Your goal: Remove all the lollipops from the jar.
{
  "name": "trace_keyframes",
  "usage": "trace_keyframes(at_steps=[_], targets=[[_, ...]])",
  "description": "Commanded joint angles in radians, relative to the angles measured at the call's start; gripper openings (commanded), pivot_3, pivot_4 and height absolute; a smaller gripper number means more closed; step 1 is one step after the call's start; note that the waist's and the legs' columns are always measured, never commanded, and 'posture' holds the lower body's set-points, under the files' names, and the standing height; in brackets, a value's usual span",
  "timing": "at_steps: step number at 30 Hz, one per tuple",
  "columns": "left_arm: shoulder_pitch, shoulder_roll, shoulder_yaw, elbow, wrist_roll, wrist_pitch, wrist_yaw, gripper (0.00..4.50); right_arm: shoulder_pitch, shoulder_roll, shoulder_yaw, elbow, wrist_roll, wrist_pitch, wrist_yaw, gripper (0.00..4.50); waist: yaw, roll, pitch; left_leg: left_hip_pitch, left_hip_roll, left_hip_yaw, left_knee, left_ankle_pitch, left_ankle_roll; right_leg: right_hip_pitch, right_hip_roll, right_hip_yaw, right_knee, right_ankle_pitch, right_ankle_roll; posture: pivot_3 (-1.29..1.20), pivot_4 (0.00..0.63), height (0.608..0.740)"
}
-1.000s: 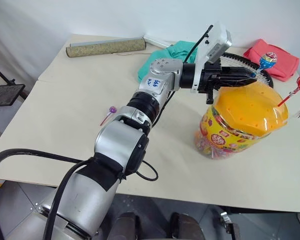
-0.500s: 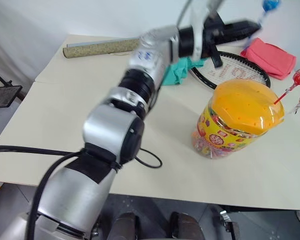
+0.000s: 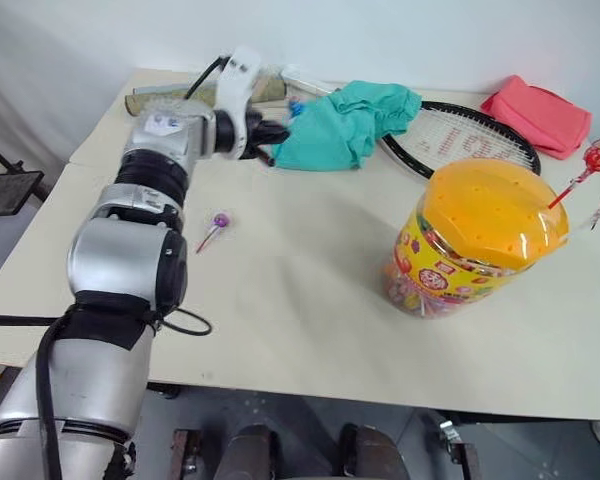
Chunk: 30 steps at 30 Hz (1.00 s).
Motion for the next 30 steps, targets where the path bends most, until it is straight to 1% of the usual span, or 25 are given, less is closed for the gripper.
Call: trace_keyframes(at_steps=[1, 6, 8, 10, 14, 17, 18, 24, 26, 29, 30], targets=[[0.023, 0.073, -0.017, -0.058, 0.042, 0.123, 0.082, 0.03, -0.032, -0.043, 0.001, 0.038, 0.003, 0.022, 0.005, 4.50, 0.001, 0.000, 0.000, 0.000, 0.000, 0.000, 0.000, 0.000, 0.000, 0.000, 0.000, 0.000, 0.000, 0.000, 0.000, 0.00, 0.150, 0.740], [0.084, 0.190, -0.061, -0.062, 0.114, 0.338, 0.181, 0.03, -0.119, -0.129, 0.046, 0.092, -0.025, 0.073, 0.017, 4.50, 0.001, -0.001, 0.000, 0.000, 0.000, 0.000, 0.001, 0.000, 0.000, 0.000, 0.000, 0.000, 0.001, 0.000, 0.000, 0.00, 0.150, 0.740], [0.123, 0.236, -0.130, -0.063, 0.172, 0.429, 0.155, 0.03, -0.167, -0.168, 0.069, 0.117, -0.038, 0.095, 0.021, 4.50, -0.003, -0.001, 0.000, 0.000, 0.000, 0.000, 0.001, 0.000, 0.000, 0.000, 0.000, 0.000, 0.002, 0.000, 0.000, 0.00, 0.150, 0.740], [0.151, 0.257, -0.177, -0.078, 0.204, 0.476, 0.136, 0.03, -0.201, -0.186, 0.081, 0.131, -0.048, 0.114, 0.024, 4.50, -0.004, -0.001, 0.000, 0.000, 0.000, 0.001, 0.001, 0.000, 0.000, 0.000, 0.000, 0.000, 0.002, 0.000, 0.000, 0.00, 0.150, 0.740], [0.182, 0.292, -0.237, -0.098, 0.228, 0.596, 0.057, 0.03, -0.256, -0.202, 0.100, 0.145, -0.067, 0.149, 0.035, 4.50, 0.006, -0.002, 0.000, -0.001, 0.000, 0.003, 0.004, 0.000, 0.000, 0.001, 0.000, -0.001, 0.003, 0.000, 0.000, 0.00, 0.150, 0.740], [0.204, 0.317, -0.278, -0.171, 0.218, 0.666, -0.048, 0.65, -0.288, -0.206, 0.106, 0.154, -0.080, 0.172, 0.044, 4.50, 0.003, -0.002, 0.000, -0.002, 0.000, 0.003, 0.004, 0.000, 0.000, 0.001, 0.000, -0.001, 0.003, 0.000, 0.000, 0.00, 0.150, 0.740], [0.213, 0.328, -0.298, -0.209, 0.218, 0.683, -0.082, 0.92, -0.298, -0.208, 0.106, 0.158, -0.083, 0.178, 0.048, 4.50, 0.003, -0.002, 0.000, -0.002, 0.000, 0.003, 0.004, 0.000, 0.000, 0.001, 0.000, -0.002, 0.003, 0.000, 0.000, 0.00, 0.150, 0.740], [0.221, 0.398, -0.351, -0.417, 0.201, 0.775, -0.184, 2.77, -0.330, -0.204, 0.094, 0.170, -0.098, 0.212, 0.079, 4.50, -0.001, -0.002, 0.001, -0.002, 0.000, 0.002, 0.004, 0.000, -0.001, 0.001, 0.000, -0.001, 0.003, 0.000, 0.000, 0.00, 0.150, 0.740], [0.216, 0.422, -0.361, -0.469, 0.196, 0.785, -0.208, 3.46, -0.337, -0.204, 0.089, 0.174, -0.101, 0.221, 0.085, 4.50, -0.002, -0.002, 0.001, -0.001, 0.000, 0.002, 0.004, 0.000, -0.001, 0.001, 0.000, -0.001, 0.003, 0.000, 0.000, 0.00, 0.150, 0.740], [0.188, 0.447, -0.372, -0.517, 0.192, 0.768, -0.237, 4.37, -0.347, -0.205, 0.081, 0.178, -0.105, 0.232, 0.093, 4.50, -0.001, -0.002, 0.001, -0.001, 0.000, 0.002, 0.004, 0.000, -0.001, 0.001, 0.000, -0.001, 0.003, 0.000, 0.000, 0.00, 0.150, 0.740], [0.177, 0.450, -0.371, -0.529, 0.189, 0.756, -0.246, 4.46, -0.349, -0.205, 0.079, 0.179, -0.107, 0.234, 0.095, 4.50, 0.000, -0.002, 0.001, -0.001, 0.000, 0.002, 0.004, 0.000, -0.001, 0.001, 0.000, -0.001, 0.003, 0.000, 0.000, 0.00, 0.150, 0.740]])
